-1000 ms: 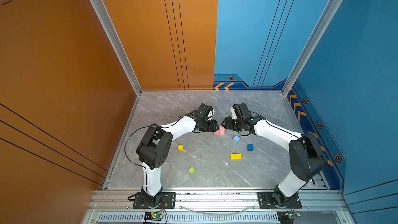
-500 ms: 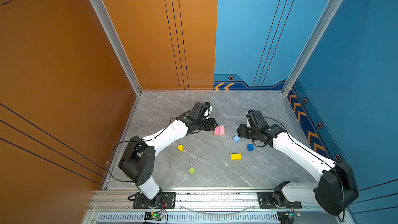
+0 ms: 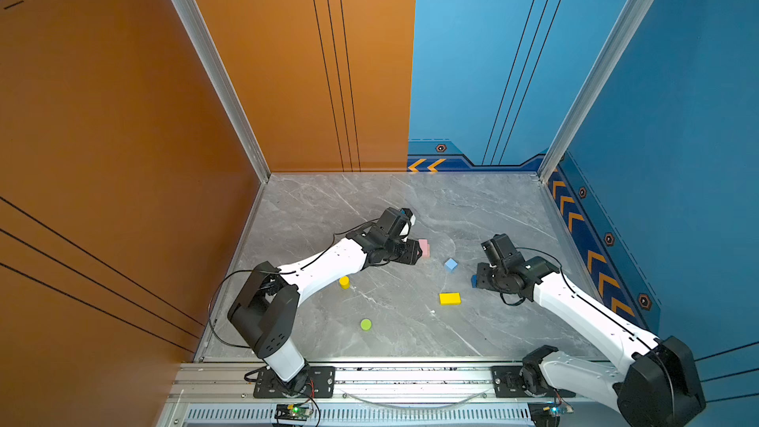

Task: Build the wood block tower
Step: 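Lift the left gripper away while the right gripper moves over the dark blue cube, then lower the right gripper around the dark blue cube and close it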

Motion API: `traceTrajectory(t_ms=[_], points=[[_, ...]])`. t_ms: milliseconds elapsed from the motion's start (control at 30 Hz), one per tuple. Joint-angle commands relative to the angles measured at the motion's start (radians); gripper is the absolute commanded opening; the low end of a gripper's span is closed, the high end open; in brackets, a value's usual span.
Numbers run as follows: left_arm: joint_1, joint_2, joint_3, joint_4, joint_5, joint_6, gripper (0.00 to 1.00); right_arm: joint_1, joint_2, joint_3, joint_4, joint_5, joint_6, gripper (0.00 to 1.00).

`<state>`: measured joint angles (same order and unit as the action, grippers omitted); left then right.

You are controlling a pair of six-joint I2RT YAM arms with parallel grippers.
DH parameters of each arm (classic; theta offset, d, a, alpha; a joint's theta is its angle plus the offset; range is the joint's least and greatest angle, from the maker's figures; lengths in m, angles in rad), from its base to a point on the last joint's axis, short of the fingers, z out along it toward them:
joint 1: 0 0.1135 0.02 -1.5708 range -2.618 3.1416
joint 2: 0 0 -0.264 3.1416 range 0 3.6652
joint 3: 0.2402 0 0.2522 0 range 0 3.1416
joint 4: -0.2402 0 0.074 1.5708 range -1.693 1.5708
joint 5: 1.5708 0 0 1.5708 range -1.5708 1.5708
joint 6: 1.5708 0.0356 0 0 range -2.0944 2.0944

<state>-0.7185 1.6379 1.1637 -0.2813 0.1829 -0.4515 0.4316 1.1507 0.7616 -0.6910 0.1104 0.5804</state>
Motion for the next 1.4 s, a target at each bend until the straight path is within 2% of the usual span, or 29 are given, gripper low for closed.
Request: traceTrajectory(t_ms=[0, 100, 667, 1100, 1367], points=[[-0.013, -0.022, -0.021, 0.004, -0.025, 0.016, 0.5, -0.016, 0.03, -0.008, -0.024, 0.013, -0.024, 0.54], [-0.021, -0.025, -0.027, 0.005, -0.032, 0.014, 0.5, -0.027, 0.057, -0.02, 0.028, -0.028, -0.038, 0.54], [-0.028, 0.004, -0.006, 0.003, -0.014, 0.029, 0.5, -0.056, 0.197, -0.008, 0.102, -0.061, -0.076, 0.57], [-0.027, 0.044, 0.027, -0.014, -0.004, 0.032, 0.5, -0.056, 0.284, 0.027, 0.13, -0.081, -0.106, 0.55], [-0.027, 0.051, 0.028, -0.019, -0.008, 0.035, 0.5, -0.056, 0.323, 0.06, 0.13, -0.075, -0.119, 0.49]])
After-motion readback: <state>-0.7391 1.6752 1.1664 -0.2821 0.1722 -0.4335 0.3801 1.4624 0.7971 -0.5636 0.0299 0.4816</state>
